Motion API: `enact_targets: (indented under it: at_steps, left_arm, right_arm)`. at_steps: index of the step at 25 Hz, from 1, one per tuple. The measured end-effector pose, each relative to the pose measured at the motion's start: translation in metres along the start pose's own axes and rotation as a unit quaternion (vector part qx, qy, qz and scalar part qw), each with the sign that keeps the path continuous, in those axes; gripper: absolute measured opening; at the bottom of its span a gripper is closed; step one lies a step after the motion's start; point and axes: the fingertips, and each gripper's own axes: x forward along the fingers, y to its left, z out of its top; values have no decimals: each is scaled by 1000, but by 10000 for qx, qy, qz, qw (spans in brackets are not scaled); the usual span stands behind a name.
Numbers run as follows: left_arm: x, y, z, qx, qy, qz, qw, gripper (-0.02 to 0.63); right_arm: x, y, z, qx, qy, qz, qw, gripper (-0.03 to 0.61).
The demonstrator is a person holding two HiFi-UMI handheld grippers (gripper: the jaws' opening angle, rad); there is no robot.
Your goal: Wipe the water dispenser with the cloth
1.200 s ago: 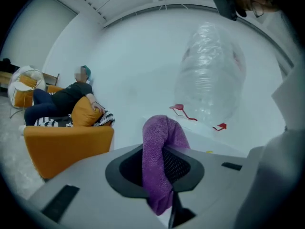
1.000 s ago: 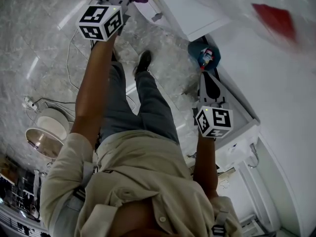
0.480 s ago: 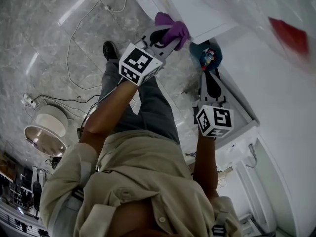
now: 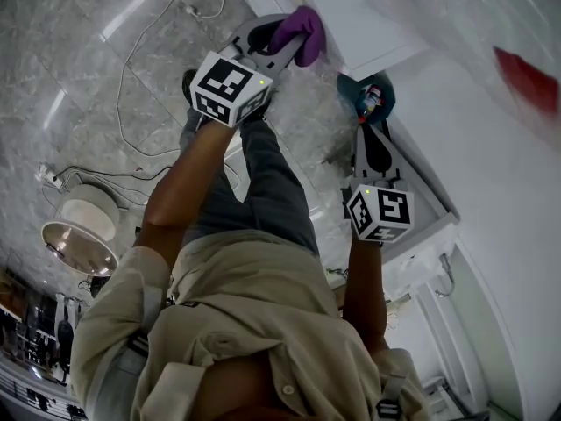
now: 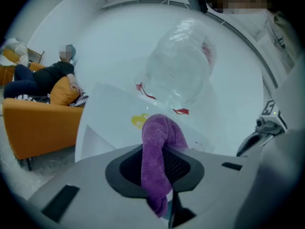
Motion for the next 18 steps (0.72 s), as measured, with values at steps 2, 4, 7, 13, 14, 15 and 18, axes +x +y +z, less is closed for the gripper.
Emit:
enact_targets:
  at_steps: [2,4,7,13,14,15,18]
  left_arm:
    - [-2,34,20,131,-109,295,9994,86]
    - [-4,69,37,222,-182,617,9977,86]
    - [-6,114,54,224,-213,980,9947,86]
    - [-4,135,62,226,-198,1053,9940,86]
    - [-5,131,60,193,-209,1018,9944,86]
    - [-5,126,58,159,-218,972,9949,85]
    - [-2,98,42,8,-189,723,9972,86]
  right_arm:
    - [0,0,-1,15,17,-8,10000,28]
    - [-1,0,-3,26,37,-20,10000,28]
    - [-2,2,-4,34,54,-27,10000,28]
    - [3,6,-7,88,78,-17,9999,28]
    - [4,7,-7,91,69,-12,9999,28]
    - [4,9,-7,92,59,-7,9999,28]
    - [6,10,-6,105,59,-29,9999,28]
